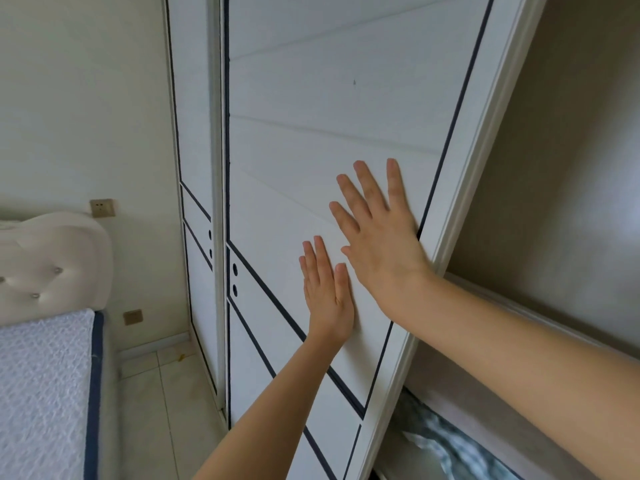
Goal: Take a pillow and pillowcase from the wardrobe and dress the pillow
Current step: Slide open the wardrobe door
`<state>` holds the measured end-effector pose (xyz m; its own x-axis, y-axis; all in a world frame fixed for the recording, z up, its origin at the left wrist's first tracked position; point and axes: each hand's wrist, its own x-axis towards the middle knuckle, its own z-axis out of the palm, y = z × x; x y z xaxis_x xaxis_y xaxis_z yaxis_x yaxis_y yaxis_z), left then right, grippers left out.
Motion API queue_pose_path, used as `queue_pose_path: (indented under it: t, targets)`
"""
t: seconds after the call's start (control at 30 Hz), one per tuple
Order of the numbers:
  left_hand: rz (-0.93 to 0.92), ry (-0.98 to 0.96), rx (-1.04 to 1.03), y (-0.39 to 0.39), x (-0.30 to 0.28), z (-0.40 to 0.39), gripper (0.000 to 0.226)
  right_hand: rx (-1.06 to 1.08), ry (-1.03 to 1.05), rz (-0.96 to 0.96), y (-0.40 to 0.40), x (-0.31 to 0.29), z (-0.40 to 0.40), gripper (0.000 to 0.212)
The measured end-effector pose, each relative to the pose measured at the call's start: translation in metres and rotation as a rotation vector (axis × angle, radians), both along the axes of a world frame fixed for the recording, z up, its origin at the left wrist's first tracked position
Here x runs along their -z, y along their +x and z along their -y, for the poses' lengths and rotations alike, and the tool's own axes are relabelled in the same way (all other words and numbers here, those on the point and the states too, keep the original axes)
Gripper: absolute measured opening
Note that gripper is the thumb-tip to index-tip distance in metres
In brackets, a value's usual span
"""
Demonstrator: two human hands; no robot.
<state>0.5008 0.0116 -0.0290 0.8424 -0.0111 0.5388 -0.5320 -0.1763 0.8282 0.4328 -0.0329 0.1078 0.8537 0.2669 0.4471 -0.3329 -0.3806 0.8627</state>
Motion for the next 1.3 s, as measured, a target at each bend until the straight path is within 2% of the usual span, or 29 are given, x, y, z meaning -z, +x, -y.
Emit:
queue_pose_path:
  t: [0.2, 0.33, 0.5, 0.97, 1.1, 1.2, 1.3]
  targets:
    - [0.004, 0.074, 0.001, 0.053, 0.009, -0.029, 0.069, 0.011, 0.005, 0.002, 0.055, 0.002, -0.020, 0.083]
    - [0.004, 0.076, 0.022, 0.082, 0.011, -0.041, 0.060, 0.008, -0.022, -0.012, 0.080, 0.005, -0.031, 0.075]
    - [0.015, 0.062, 0.042, 0.111, 0.016, -0.053, 0.061, 0.013, -0.025, -0.022, 0.105, 0.005, -0.041, 0.071]
    - [0.013, -0.002, 0.047, 0.117, 0.012, -0.055, 0.061, -0.089, 0.139, -0.035, 0.105, 0.000, -0.048, 0.070]
    - [0.012, -0.011, 0.081, 0.115, 0.007, -0.066, 0.058, -0.217, 0.290, -0.127, 0.098, -0.005, -0.054, 0.062]
    - [0.001, -0.069, 0.055, 0.112, -0.002, -0.074, 0.050, -0.420, 0.430, -0.223, 0.082, -0.005, -0.059, 0.053]
    - [-0.099, -0.170, -0.021, 0.100, -0.008, -0.080, 0.034, -0.662, 0.476, -0.198, 0.051, 0.006, -0.050, 0.042]
